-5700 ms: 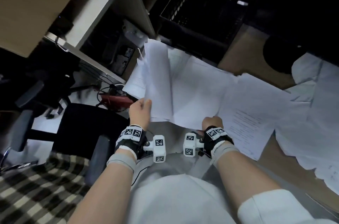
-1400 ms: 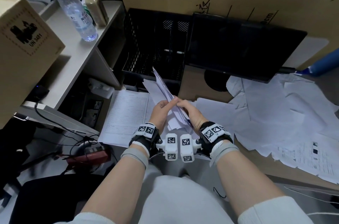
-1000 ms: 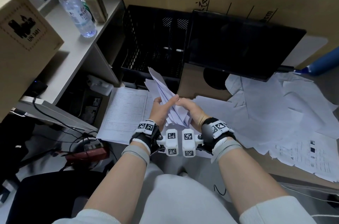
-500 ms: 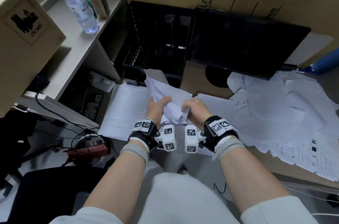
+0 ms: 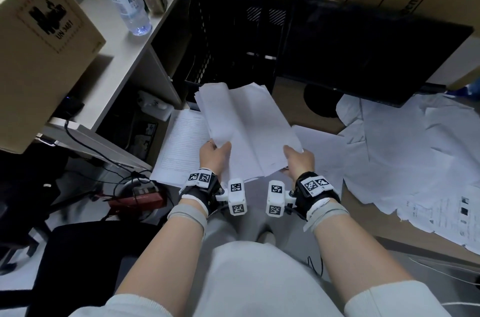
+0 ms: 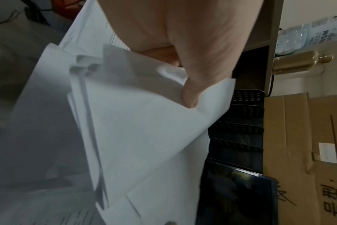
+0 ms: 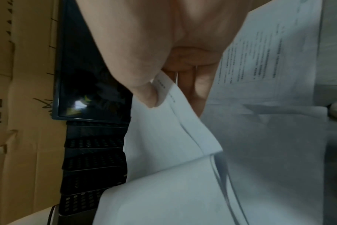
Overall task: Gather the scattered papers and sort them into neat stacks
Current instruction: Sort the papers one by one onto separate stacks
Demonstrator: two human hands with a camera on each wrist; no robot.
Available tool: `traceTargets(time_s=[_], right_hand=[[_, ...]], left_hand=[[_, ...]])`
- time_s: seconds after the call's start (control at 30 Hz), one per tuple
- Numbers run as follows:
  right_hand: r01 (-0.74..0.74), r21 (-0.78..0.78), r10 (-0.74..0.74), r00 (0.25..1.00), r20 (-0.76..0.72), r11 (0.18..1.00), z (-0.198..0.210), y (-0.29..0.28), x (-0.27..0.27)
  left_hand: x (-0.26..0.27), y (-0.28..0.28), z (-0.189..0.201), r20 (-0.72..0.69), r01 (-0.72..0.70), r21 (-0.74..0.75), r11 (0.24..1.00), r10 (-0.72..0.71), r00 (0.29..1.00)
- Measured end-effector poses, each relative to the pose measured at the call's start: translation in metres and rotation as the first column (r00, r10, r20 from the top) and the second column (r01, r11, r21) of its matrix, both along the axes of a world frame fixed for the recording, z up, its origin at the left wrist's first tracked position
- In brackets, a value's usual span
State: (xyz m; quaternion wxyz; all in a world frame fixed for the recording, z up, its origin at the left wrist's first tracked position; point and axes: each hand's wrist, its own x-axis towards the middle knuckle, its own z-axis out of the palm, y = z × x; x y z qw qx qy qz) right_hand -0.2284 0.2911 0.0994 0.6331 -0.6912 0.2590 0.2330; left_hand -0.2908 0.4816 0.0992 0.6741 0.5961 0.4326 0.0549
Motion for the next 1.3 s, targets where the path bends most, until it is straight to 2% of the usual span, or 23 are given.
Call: traceTargets(time_s=[0.07,0.13,0.27,0.4,0.5,0.57,0.63,0.73,0.83,0.9,0.97,1.13,1.3], right_hand=[[-0.056,0.053,0.054,0.998,0.042,0.997,0.004,0.008,-0.006],[-0.178,0.092,0.169,0.981,0.096,0.980,0.010,0.017,-0.008],[-0.442,0.245,0.423,0.897,0.130,0.863,0.019,0.030,-0.004],[-0.500,0.267,0.491,0.865,0.105,0.824,0.023,0.029,-0.001],[-0.548,0.254,0.537,0.835,0.118,0.797,0.020,0.027,0.003],[-0.543,0.240,0.532,0.839,0.115,0.805,0.022,0.028,0.005],[-0.513,0.208,0.496,0.858,0.130,0.833,0.027,0.029,0.005],[-0.429,0.179,0.408,0.902,0.143,0.886,0.024,0.030,0.006],[-0.200,0.047,0.192,0.972,0.133,0.979,0.009,0.023,0.013],[-0.028,-0.025,0.031,0.993,0.111,0.999,0.000,0.012,0.018],[0.032,-0.022,-0.031,0.998,0.050,0.999,-0.004,0.003,0.019],[-0.022,-0.065,0.020,0.999,-0.031,0.998,-0.001,0.002,0.015],[-0.237,-0.133,0.220,0.967,-0.127,0.962,-0.001,0.001,0.012]], left_hand=[[-0.001,0.000,-0.001,-0.002,0.031,-0.002,1.000,-0.031,1.000],[0.000,-0.001,-0.001,-0.024,0.061,0.004,0.998,-0.061,0.998],[0.004,0.002,-0.003,-0.048,0.070,0.014,0.997,-0.070,0.996],[0.012,0.001,0.006,0.001,0.067,-0.055,0.996,-0.067,0.998],[0.016,0.001,0.006,-0.001,-0.001,-0.150,0.989,0.001,1.000],[0.017,0.000,0.009,-0.011,-0.043,-0.258,0.965,0.041,0.999],[0.017,0.000,0.010,0.016,-0.009,-0.279,0.960,0.014,1.000],[0.016,-0.004,0.010,0.025,0.039,-0.141,0.989,-0.036,0.999],[0.014,-0.004,0.008,0.002,0.016,0.012,1.000,-0.016,1.000],[0.013,0.001,0.007,0.001,-0.016,0.041,0.999,0.016,1.000],[0.012,0.005,0.007,-0.004,-0.009,0.048,0.999,0.009,1.000],[0.004,0.006,0.009,0.003,0.036,0.038,0.999,-0.036,0.999],[-0.006,0.010,0.013,-0.045,0.182,0.008,0.983,-0.181,0.982]])
